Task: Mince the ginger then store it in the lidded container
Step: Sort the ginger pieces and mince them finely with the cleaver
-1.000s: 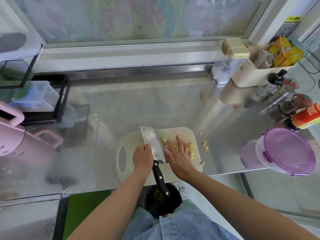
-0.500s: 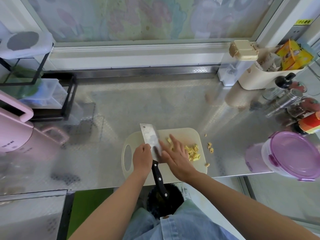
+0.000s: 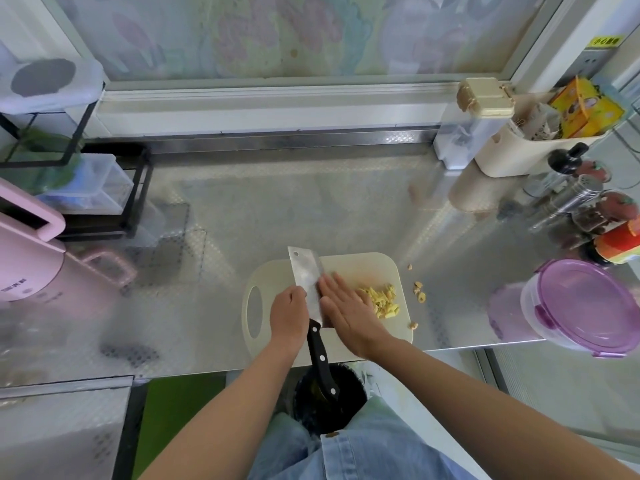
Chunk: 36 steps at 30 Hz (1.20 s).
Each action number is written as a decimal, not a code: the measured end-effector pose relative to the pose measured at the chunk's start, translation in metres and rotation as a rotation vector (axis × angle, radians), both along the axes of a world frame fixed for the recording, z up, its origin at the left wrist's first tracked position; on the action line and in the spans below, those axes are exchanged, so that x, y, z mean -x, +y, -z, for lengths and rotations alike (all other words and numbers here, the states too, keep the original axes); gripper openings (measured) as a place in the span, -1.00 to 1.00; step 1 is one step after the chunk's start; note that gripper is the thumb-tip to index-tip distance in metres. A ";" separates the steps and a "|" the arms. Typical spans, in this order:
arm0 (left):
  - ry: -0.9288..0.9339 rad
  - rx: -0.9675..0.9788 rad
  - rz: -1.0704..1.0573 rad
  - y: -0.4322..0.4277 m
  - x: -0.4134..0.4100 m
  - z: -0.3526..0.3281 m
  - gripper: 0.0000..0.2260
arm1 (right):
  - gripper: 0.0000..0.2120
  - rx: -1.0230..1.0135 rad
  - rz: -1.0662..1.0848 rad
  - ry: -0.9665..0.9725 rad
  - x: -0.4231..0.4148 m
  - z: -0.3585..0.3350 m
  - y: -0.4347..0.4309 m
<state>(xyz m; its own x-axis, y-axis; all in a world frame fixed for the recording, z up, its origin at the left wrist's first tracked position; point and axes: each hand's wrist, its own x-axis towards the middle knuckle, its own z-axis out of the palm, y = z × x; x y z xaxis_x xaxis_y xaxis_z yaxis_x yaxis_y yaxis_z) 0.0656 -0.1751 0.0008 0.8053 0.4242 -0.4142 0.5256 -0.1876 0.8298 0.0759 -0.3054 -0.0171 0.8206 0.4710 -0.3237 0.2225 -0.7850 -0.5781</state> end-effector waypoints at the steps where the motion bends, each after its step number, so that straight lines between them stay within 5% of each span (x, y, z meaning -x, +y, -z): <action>1: -0.005 0.004 0.009 -0.001 0.001 0.000 -0.71 | -0.33 0.046 0.069 0.002 -0.004 0.001 -0.002; 10: -0.030 -0.009 -0.006 0.002 0.005 0.000 -0.71 | -0.45 0.048 0.032 0.007 -0.008 0.000 0.001; 14: -0.009 -0.025 -0.057 0.006 0.002 -0.001 -0.70 | -0.44 -0.090 -0.209 -0.013 0.002 -0.008 0.002; 18: 0.006 -0.030 -0.148 0.010 0.001 0.000 -0.69 | -0.39 -0.067 -0.098 -0.015 -0.003 -0.004 -0.008; 21: 0.009 -0.037 -0.174 0.014 -0.001 0.000 -0.70 | -0.38 -0.110 -0.287 -0.034 0.004 -0.005 -0.008; 25: 0.004 -0.057 -0.181 0.016 0.000 -0.002 -0.70 | -0.21 -0.039 -0.106 -0.046 0.003 0.001 -0.017; 29: 0.011 -0.091 -0.170 0.018 -0.001 0.000 -0.74 | -0.42 -0.107 -0.308 -0.036 0.008 -0.008 -0.009; 36: 0.021 -0.034 -0.199 0.017 0.001 -0.002 -0.74 | -0.42 -0.062 -0.134 -0.060 0.003 -0.004 -0.015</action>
<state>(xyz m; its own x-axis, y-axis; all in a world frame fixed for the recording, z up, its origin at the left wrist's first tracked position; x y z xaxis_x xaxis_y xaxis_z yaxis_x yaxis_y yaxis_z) 0.0648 -0.1578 0.0030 0.6953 0.5883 -0.4128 0.5725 -0.1062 0.8130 0.0731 -0.3203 -0.0130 0.7663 0.5947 -0.2431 0.3582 -0.7096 -0.6067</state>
